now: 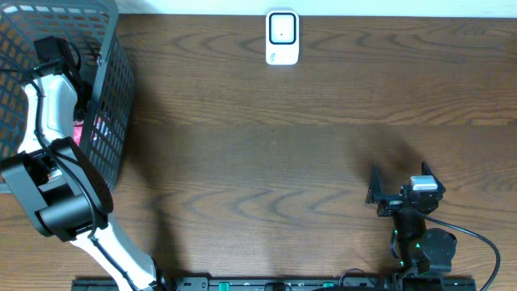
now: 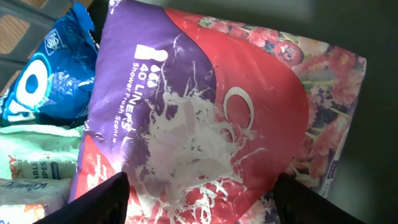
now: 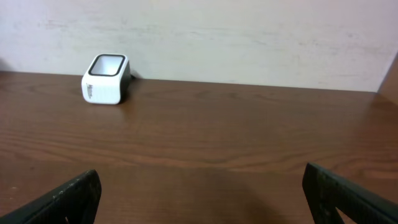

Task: Scan the item barcode
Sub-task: 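Grasp the purple-red liners pack with the left gripper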

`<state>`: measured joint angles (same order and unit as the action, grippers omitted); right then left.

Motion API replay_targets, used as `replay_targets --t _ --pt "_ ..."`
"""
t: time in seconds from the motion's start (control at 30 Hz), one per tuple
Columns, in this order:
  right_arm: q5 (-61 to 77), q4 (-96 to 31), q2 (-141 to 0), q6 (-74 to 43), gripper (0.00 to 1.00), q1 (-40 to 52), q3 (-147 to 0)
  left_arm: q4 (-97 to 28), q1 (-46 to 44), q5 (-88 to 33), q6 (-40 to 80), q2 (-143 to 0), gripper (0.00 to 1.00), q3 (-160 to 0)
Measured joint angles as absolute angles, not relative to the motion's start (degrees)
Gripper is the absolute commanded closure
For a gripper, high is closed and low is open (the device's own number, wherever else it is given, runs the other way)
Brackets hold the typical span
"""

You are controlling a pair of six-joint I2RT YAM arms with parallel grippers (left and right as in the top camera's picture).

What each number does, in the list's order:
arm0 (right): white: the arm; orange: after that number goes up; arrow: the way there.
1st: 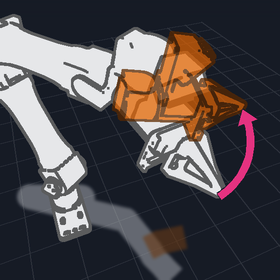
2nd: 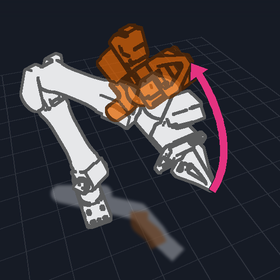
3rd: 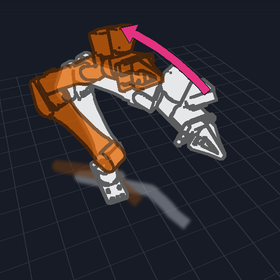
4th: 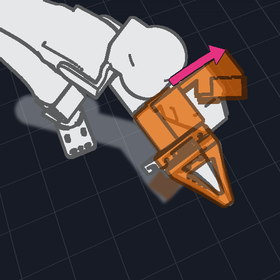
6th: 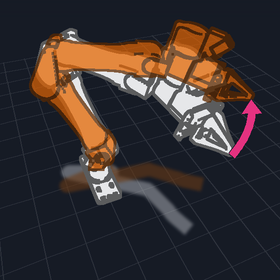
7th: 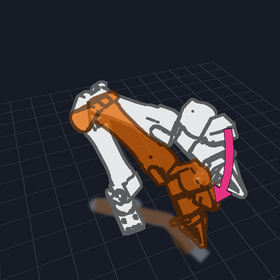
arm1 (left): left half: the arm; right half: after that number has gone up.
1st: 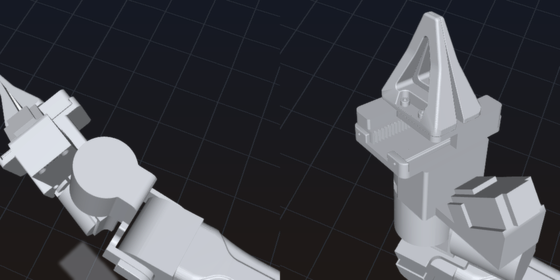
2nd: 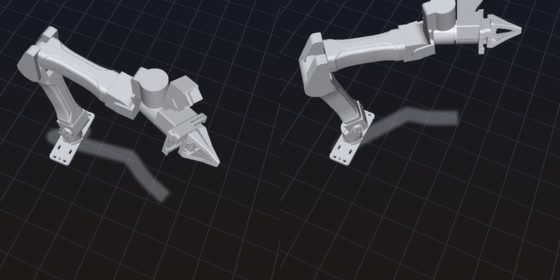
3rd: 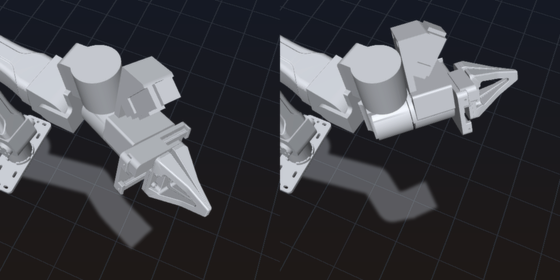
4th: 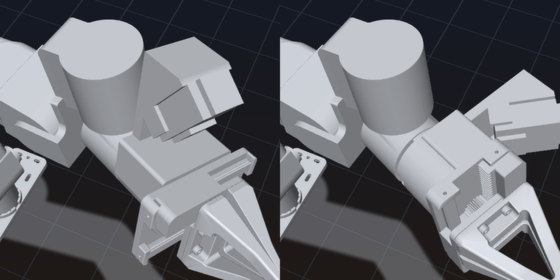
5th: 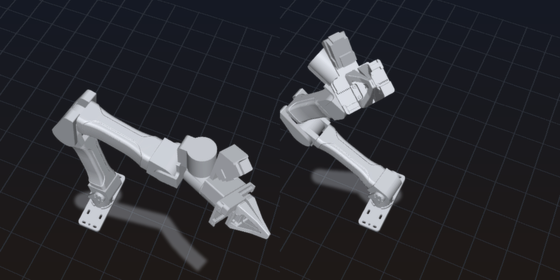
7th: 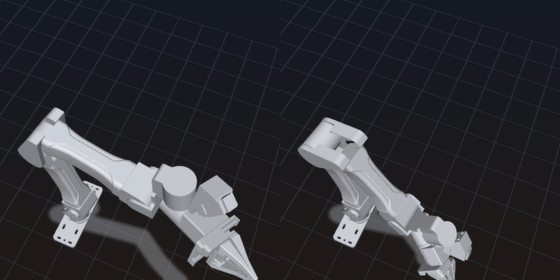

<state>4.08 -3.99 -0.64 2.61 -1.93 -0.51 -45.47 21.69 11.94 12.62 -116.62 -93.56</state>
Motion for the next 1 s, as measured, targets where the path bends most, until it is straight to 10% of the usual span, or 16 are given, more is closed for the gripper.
replay_targets --t 1.0 --pt "4.1 -3.99 -0.64 2.61 0.01 -1.93 -0.51 -46.68 19.11 12.95 11.88 -118.32 0.25 -93.67"
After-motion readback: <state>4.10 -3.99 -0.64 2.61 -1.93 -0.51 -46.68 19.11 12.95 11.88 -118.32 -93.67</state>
